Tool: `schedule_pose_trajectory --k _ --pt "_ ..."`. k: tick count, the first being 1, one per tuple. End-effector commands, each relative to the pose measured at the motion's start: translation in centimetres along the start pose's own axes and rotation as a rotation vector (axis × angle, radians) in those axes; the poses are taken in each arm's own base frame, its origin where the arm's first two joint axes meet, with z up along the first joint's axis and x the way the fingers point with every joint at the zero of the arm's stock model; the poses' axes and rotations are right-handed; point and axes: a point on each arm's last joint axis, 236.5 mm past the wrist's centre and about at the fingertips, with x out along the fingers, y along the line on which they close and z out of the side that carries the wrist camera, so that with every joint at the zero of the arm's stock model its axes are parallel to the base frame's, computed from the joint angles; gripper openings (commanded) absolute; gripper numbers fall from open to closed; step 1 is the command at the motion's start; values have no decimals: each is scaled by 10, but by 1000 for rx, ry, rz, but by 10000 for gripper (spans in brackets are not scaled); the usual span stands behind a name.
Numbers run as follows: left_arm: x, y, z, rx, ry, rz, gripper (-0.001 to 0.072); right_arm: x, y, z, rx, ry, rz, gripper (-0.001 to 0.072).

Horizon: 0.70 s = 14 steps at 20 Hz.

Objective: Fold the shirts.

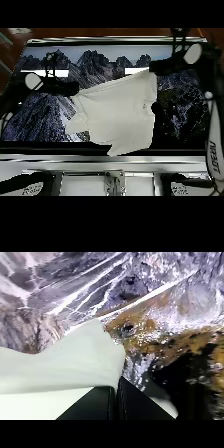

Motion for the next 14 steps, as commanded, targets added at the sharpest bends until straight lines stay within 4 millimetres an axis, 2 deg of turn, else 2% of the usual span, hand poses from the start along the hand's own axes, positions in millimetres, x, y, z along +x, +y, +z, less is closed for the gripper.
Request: schedule_pose_trajectory --k 1,2,3,4,5,7,8,9,10,11,13,14 --pt "67 18 -9 -257 96 -100 42 82 8 -27 168 108 75 60" --pt "74 18 -13 -287 120 -121 49 91 16 -33 199 133 111 64" --pt "76 18 -12 -313 124 -137 184 94 21 -31 218 127 132 198" --pt "72 21 -9 -329 121 -143 483 91 28 -29 225 122 163 513" --pt "63 27 -6 -338 134 -143 720 82 27 -24 205 111 170 583" --pt "31 53 -10 -303 223 -133 717 53 10 -22 120 114 134 583" --pt "9 75 -18 -277 286 -100 715 33 -12 -29 73 146 77 583" --pt "-12 100 -28 -276 330 -46 677 12 -40 -46 54 216 0 582" --pt "-34 126 -41 -279 362 18 582 -9 -71 -70 49 317 -65 580" --pt "-51 145 -54 -277 374 63 586 -27 -90 -98 72 427 -66 581" --pt "-66 166 -94 -308 395 91 609 -45 -94 -146 176 574 81 581" --pt "-64 172 -125 -351 428 85 619 -47 -89 -160 254 594 165 582"
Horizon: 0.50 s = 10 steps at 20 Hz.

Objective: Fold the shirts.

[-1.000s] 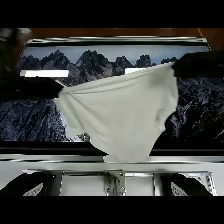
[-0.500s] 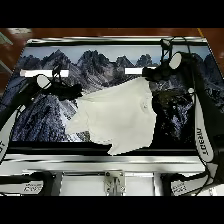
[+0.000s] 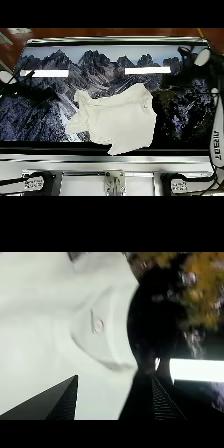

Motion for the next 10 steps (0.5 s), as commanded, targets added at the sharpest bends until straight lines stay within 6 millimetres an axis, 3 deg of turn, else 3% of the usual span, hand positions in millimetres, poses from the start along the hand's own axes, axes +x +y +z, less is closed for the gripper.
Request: schedule_pose_trajectory --k 1,2,4,6,10 --pt "11 58 -82 -82 139 31 706 -6 -6 -77 134 214 255 583" --pt "30 61 -105 -121 172 -8 720 -1 0 -83 175 213 331 583" --pt "62 57 -128 -176 186 -81 720 9 8 -91 214 222 420 583" --pt "85 54 -128 -223 131 -126 717 16 9 -92 216 215 416 583" --pt "101 50 -107 -219 35 -141 699 20 9 -79 220 160 408 583"
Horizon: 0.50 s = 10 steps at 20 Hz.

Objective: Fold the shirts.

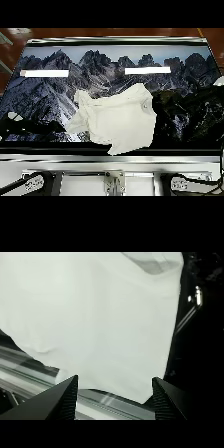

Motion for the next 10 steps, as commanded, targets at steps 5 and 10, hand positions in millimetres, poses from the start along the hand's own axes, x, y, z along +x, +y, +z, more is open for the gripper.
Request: schedule_pose_trajectory --k 5,10 --pt "30 -19 25 -2 -122 -74 641 2 1 5 9 -31 29 583" --pt "47 -20 21 12 -99 -52 426 3 2 4 11 -27 28 582"
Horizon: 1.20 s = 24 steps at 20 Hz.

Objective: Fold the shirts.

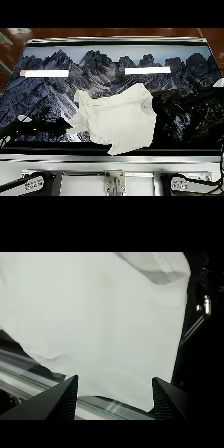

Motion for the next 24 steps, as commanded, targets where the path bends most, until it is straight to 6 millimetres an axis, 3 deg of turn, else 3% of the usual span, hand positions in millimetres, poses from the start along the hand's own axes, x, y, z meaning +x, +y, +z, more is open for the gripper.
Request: schedule_pose_trajectory --k 1,4,5,6,7,10,14,19,21,24 --pt "11 4 0 7 1 19 356 0 -2 0 2 1 -9 582" --pt "11 3 -4 16 21 14 79 1 -26 -8 29 32 -105 583" --pt "10 1 -10 48 43 7 42 5 -35 -17 40 61 -129 583" --pt "9 0 -15 72 65 0 42 11 -41 -26 55 92 -135 587" --pt "9 0 -19 89 84 -3 42 20 -44 -36 78 122 -124 638" --pt "4 -1 -23 119 92 5 41 50 -47 -61 84 196 -116 639" --pt "-15 -17 -18 187 32 -17 41 93 -48 -83 45 242 -165 638" --pt "-35 -34 -14 248 -24 -37 41 104 -50 -129 64 391 -146 638" --pt "-37 -36 -13 252 -30 -39 41 111 -47 -139 108 404 -119 638" --pt "-38 -37 -11 255 -35 -41 41 138 -41 -141 163 345 -74 636"
